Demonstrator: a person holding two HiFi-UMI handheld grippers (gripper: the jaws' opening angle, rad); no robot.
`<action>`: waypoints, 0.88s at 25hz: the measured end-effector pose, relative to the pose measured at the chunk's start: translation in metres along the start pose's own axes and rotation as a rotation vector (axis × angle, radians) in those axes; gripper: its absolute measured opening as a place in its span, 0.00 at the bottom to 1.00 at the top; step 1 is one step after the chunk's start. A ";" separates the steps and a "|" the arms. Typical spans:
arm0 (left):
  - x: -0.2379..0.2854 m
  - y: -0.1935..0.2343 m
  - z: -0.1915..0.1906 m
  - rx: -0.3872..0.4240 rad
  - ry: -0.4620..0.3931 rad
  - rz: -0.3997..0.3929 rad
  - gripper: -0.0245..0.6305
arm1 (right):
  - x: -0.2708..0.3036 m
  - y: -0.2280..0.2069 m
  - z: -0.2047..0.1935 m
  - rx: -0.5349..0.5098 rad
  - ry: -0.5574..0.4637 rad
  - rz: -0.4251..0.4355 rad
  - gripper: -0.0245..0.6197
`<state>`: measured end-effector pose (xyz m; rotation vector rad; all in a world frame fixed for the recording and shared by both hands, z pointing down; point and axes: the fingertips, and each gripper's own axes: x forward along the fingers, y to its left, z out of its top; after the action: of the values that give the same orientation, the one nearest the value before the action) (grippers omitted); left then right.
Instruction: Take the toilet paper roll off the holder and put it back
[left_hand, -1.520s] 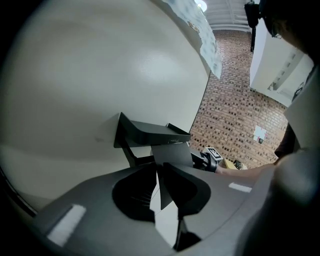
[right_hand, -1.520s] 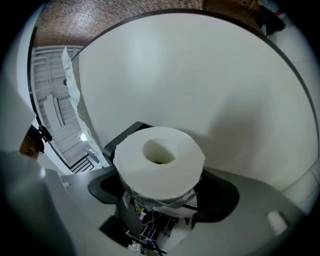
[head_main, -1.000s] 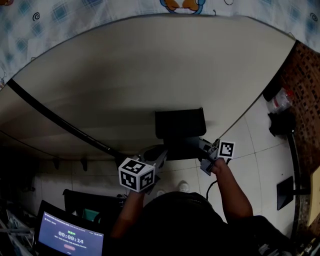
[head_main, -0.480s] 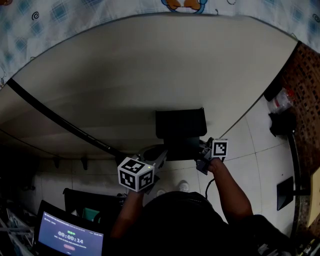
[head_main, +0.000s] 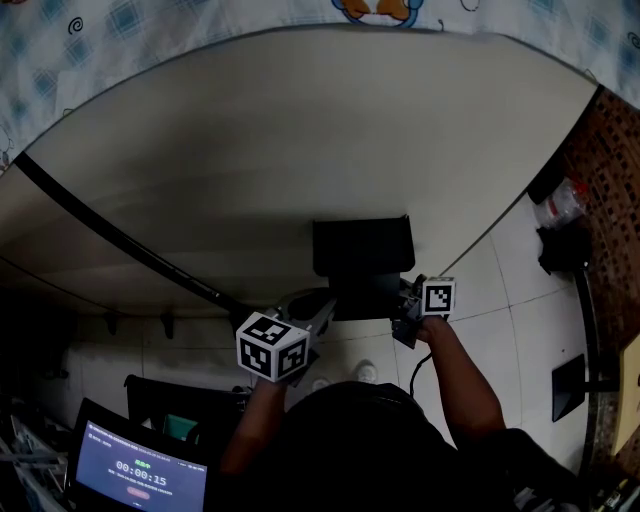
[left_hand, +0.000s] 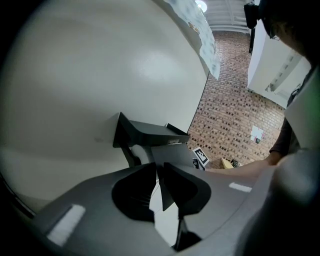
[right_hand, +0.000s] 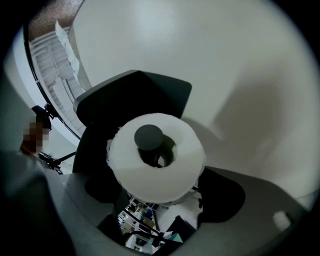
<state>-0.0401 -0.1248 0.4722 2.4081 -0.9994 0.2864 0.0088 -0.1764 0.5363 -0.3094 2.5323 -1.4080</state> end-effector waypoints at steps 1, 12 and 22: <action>0.000 0.000 -0.001 0.003 0.001 0.001 0.14 | -0.001 -0.001 0.000 -0.001 0.002 -0.001 0.74; 0.008 0.002 -0.006 0.020 0.018 0.011 0.12 | -0.093 0.017 0.045 -0.207 -0.087 -0.056 0.75; 0.010 0.013 -0.007 0.044 -0.041 0.050 0.14 | -0.114 0.090 0.090 -0.605 -0.316 -0.220 0.61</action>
<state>-0.0420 -0.1351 0.4870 2.4397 -1.0840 0.2804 0.1375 -0.1693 0.4242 -0.8571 2.6378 -0.5429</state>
